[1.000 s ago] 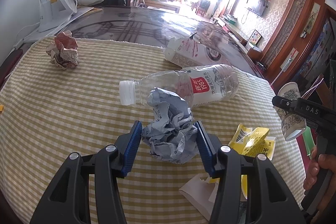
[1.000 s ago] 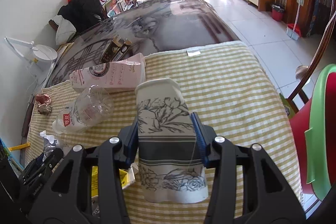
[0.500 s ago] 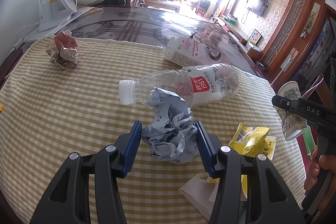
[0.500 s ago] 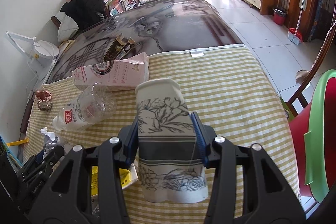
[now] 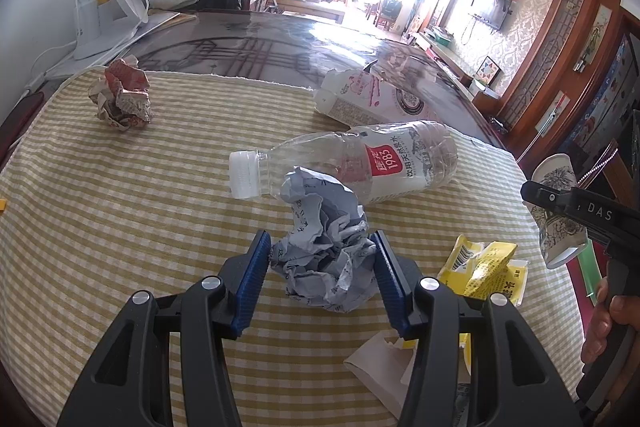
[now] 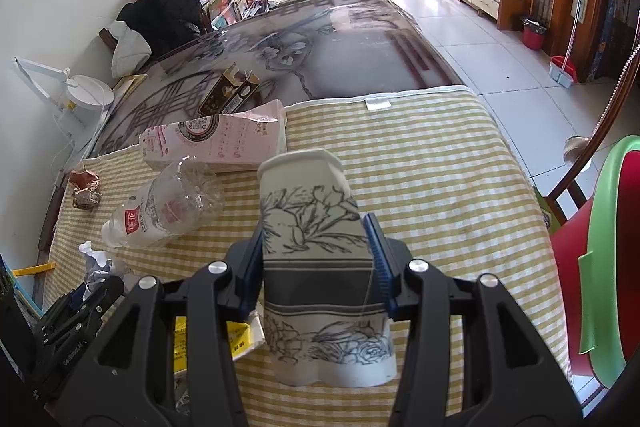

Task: Collect trash
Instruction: 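Carry the paper cup into the bin and open the right gripper while the left gripper holds the grey paper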

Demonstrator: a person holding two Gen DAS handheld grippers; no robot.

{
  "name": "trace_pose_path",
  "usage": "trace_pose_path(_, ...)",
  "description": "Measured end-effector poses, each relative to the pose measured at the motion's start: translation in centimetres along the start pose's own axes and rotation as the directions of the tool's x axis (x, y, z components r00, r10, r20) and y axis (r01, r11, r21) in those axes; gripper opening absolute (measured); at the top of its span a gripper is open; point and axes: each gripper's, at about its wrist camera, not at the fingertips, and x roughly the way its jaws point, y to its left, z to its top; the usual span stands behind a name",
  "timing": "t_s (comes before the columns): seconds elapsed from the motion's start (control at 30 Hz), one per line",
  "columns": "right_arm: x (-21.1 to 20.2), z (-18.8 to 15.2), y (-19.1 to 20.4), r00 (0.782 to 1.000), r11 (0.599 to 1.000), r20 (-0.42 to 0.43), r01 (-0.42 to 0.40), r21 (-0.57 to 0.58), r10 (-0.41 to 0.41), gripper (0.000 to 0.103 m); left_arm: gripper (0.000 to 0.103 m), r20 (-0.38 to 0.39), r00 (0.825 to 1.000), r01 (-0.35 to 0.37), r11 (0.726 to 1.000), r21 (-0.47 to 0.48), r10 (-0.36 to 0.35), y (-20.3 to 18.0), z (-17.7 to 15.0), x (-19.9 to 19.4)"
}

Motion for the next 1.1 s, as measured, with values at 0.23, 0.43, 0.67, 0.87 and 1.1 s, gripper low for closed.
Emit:
trace_pose_path(0.23,-0.3,0.1,-0.1,1.0,1.0,0.016,0.007,-0.003,-0.007,0.045,0.049,0.005,1.0,-0.004,1.0,0.0,0.004,0.1,0.0,-0.1)
trace_pose_path(0.43,-1.5,0.6,-0.1,0.998,1.0,0.057,0.011,-0.013,-0.01,0.045,0.049,0.023,1.0,-0.005,1.0,-0.008,0.005,0.5,0.0,-0.5)
trace_pose_path(0.67,-2.8,0.9,-0.2,0.997,1.0,0.081,-0.01,-0.028,0.012,0.045,0.049,0.047,0.999,-0.003,1.0,0.03,0.001,-0.9,0.1,-2.5)
trace_pose_path(0.87,-4.3,0.8,-1.6,0.994,0.999,0.104,-0.007,-0.034,0.011,0.045,0.049,0.06,0.998,0.007,0.999,0.033,-0.009,-2.6,-0.5,-4.4)
trace_pose_path(1.1,-6.9,0.7,-5.6,0.987,0.999,0.158,-0.001,0.043,-0.006,0.045,0.049,0.07,0.996,0.046,0.997,0.057,-0.05,-6.4,-1.4,-6.1)
